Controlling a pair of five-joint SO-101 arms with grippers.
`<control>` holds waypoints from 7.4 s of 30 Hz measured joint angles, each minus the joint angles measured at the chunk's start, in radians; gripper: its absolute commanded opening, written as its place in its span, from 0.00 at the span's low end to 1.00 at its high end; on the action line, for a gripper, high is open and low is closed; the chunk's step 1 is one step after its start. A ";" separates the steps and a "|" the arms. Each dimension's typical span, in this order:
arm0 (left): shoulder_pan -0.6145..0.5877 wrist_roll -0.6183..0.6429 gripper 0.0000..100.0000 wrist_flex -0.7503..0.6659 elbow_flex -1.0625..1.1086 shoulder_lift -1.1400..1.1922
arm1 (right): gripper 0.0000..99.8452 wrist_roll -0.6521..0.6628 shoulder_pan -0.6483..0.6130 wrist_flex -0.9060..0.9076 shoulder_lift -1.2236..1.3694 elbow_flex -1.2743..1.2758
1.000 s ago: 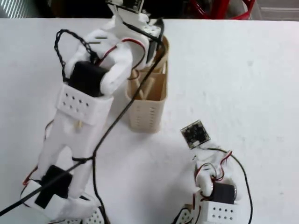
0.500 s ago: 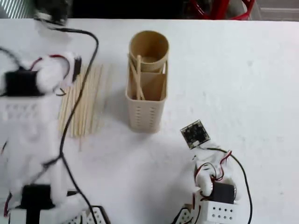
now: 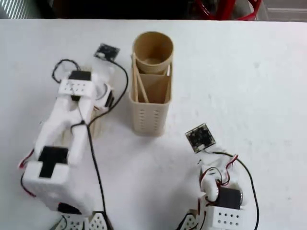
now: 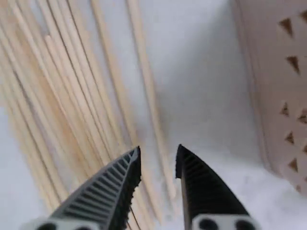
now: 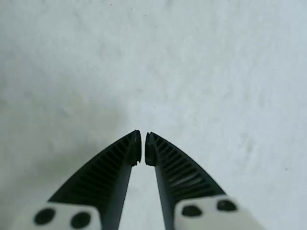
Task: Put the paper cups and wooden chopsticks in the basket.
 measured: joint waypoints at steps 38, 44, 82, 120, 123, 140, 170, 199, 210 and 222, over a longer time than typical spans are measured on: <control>-0.035 0.005 0.15 0.153 -0.284 0.328 | 0.03 0.000 0.000 0.000 0.000 0.000; -0.031 0.006 0.06 0.229 -0.371 0.384 | 0.03 0.000 0.000 0.000 0.000 0.000; -0.094 0.117 0.05 0.305 -0.273 -0.222 | 0.03 0.000 0.002 0.000 0.000 0.000; 0.430 0.229 0.02 -0.914 0.634 -1.100 | 0.03 0.000 0.002 0.000 0.000 0.000; 0.430 0.229 0.02 -0.967 0.669 -1.111 | 0.03 0.000 0.002 0.000 0.000 0.000; 0.433 0.209 0.06 -1.128 0.706 -1.011 | 0.03 0.000 0.002 0.000 0.000 0.000; 0.428 0.167 0.09 -1.137 0.577 -0.738 | 0.03 0.000 0.002 0.000 0.000 0.000; 0.083 0.167 0.05 -0.911 0.683 -1.137 | 0.03 0.000 0.000 0.000 0.000 0.000; -0.063 0.163 0.05 -1.049 1.138 -1.200 | 0.03 0.000 -0.002 0.000 0.000 0.000; -0.063 0.163 0.05 -1.115 1.172 -1.201 | 0.03 0.000 -0.232 0.081 0.000 0.000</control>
